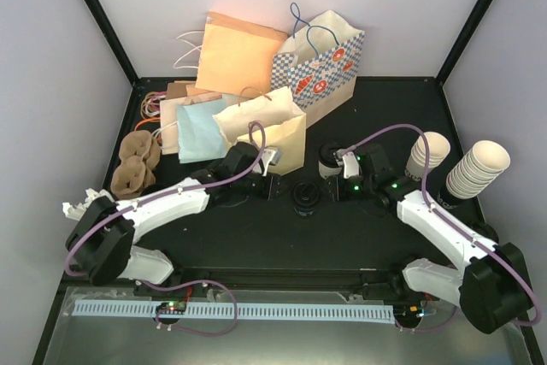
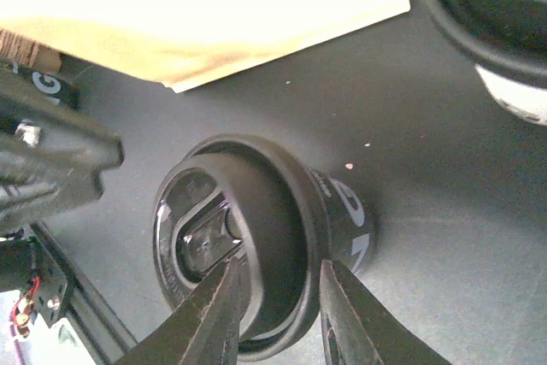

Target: Pack the takeout coffee

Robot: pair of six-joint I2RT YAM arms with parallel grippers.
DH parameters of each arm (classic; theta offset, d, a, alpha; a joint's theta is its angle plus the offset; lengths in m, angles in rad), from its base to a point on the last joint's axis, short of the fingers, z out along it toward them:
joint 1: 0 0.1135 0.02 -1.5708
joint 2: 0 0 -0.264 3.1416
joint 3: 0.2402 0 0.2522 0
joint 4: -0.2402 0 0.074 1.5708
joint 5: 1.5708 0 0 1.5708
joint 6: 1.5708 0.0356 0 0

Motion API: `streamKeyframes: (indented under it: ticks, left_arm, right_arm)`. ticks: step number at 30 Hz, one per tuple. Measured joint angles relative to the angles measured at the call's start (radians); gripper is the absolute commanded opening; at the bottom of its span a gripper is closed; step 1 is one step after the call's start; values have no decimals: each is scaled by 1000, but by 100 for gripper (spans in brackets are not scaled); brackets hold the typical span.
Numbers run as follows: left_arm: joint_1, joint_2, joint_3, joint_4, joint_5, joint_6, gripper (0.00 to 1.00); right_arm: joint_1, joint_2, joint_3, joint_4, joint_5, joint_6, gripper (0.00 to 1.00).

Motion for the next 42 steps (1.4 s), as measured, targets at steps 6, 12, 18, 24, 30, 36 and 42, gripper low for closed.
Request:
streamKeyframes:
  ticks: [6, 12, 18, 24, 30, 36, 42]
  left_arm:
    - [-95, -41, 2, -55, -72, 23, 44]
    - [-226, -50, 100, -200, -259, 108, 61]
    - [-317, 85, 384, -374, -414, 192, 70]
    - [-357, 266, 583, -575, -517, 240, 84]
    - [-363, 344, 629, -706, -538, 253, 89]
    - [-363, 362, 668, -774, -539, 251, 87]
    - [-362, 382, 677, -792, -534, 251, 86]
  right_arm:
    - [-44, 26, 10, 1, -10, -31, 30]
    - [-85, 27, 10, 2, -27, -41, 30]
    - [-118, 24, 6, 2, -44, -53, 30]
    - [-137, 3, -9, 4, -55, -56, 30]
    - [-149, -23, -23, 8, -66, -56, 30]
    - [-155, -29, -32, 9, -74, -56, 30]
    - [-157, -29, -33, 10, -85, -56, 30]
